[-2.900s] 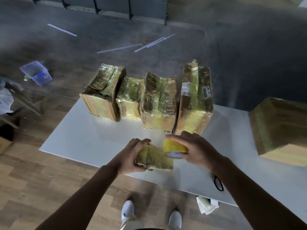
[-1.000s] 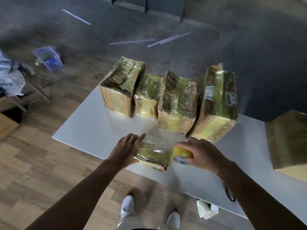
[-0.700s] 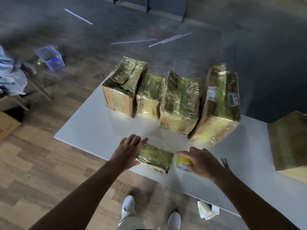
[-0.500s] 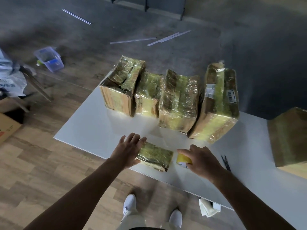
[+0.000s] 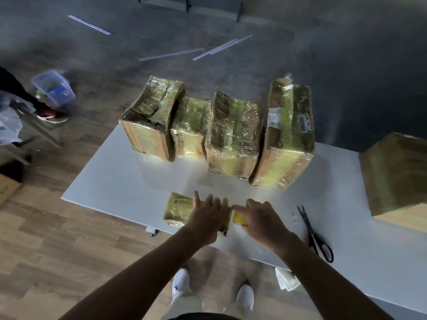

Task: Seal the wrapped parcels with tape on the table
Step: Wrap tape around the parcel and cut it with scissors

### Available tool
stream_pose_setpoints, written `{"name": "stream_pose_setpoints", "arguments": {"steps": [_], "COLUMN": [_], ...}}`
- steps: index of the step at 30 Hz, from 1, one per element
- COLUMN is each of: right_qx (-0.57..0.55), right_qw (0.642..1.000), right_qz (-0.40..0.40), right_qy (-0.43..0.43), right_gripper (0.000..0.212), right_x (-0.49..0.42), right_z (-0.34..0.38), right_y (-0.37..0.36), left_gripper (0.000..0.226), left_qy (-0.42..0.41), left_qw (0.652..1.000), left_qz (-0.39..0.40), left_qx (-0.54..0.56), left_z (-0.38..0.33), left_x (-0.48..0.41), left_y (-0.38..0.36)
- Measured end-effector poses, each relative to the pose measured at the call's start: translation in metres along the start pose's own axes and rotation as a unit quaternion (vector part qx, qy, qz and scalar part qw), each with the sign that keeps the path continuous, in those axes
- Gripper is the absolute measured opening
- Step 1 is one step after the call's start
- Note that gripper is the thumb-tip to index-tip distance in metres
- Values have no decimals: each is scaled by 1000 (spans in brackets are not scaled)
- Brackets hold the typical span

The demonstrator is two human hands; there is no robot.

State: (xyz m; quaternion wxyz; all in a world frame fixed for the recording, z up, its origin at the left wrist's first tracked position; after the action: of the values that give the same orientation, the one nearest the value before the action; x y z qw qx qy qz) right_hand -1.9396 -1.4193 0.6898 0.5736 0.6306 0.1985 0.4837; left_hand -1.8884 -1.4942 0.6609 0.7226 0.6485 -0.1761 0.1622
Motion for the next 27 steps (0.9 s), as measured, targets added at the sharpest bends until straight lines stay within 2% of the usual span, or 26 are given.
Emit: {"name": "stream_pose_setpoints", "arguments": {"steps": [3, 5, 8, 11, 14, 18, 22, 25, 27], "right_qx": [3, 0, -67, -177, -275, -341, -285, -123, -53], "right_qw": [1000, 1000, 998, 982, 952, 924, 945, 984, 992], "right_qz": [-18, -18, -8, -50, -122, -155, -130, -112, -83], "right_qy": [-1, 1, 10, 43, 62, 76, 90, 67, 75], "right_gripper": [40, 44, 56, 69, 77, 78, 77, 70, 70], "right_x": [-2, -1, 10, 28, 40, 35, 34, 44, 49], "right_z": [2, -1, -14, -27, -41, -39, -37, -43, -45], "right_y": [3, 3, 7, 24, 45, 52, 60, 67, 58], "left_gripper": [72, 70, 73, 88, 94, 91, 86, 85, 86], "left_qy": [15, 22, -7, -64, -102, -122, -148, -129, -134], "left_qw": [1000, 999, 989, 962, 920, 895, 896, 871, 865], "left_qz": [-7, -21, -95, -172, -183, -214, -201, -185, -185], "left_qx": [15, 39, 114, 202, 331, 373, 368, 437, 447], "left_z": [-9, -10, 1, 17, 27, 33, 38, 61, 68], "left_x": [-4, -6, 1, 14, 19, 23, 25, 33, 37], "left_y": [5, 6, 13, 21, 28, 33, 30, 17, 10]}}
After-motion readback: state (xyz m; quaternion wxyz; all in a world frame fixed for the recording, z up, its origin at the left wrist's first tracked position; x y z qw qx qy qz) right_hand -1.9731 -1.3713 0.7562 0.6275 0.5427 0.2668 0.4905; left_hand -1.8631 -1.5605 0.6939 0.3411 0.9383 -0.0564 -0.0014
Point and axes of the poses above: each hand's wrist, its own x-axis away from the middle knuckle, its own y-axis out of the back of the hand, z = x × y, the point moved 9 cm from there along -x, towards the middle knuckle, and after that the axes turned 12 degrees about z, right-handed, at the moved point
